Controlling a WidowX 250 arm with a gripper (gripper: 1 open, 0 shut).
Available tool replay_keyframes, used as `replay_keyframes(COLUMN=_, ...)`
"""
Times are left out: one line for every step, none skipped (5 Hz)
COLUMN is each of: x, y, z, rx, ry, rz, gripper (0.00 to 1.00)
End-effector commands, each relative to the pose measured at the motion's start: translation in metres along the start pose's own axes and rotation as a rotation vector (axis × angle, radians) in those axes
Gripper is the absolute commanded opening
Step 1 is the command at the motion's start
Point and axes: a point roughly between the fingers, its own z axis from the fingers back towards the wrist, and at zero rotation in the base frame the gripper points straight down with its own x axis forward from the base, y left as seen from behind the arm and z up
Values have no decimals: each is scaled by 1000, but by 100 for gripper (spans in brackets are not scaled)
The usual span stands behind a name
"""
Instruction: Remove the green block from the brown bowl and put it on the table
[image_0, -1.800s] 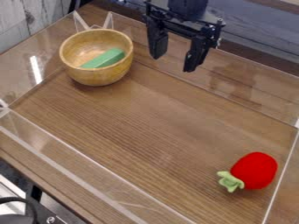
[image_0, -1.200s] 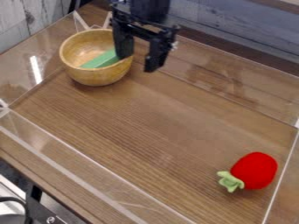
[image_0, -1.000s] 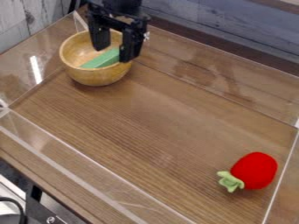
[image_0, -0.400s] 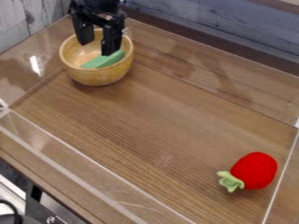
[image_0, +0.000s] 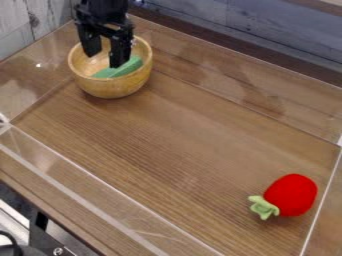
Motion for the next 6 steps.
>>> replay_keyframes(x=16, y=17, z=9, rx=30, ry=-71, rz=7, gripper=100)
replay_keyframes(x=25, y=25, z=1, rx=32, ry=-80, rz=7, gripper=100)
replay_keyframes(x=32, y=30, z=-7, rx=33, ry=-85, rz=6, gripper=100)
replay_keyframes(x=36, y=32, z=-12, rx=31, ry=-88, rz=4, gripper=100)
replay_keyframes(x=40, y=33, z=-13, rx=26, ry=-91, rz=3, gripper=100)
replay_keyframes(x=42, y=34, z=-14, rx=18, ry=-92, rz=7, gripper=100)
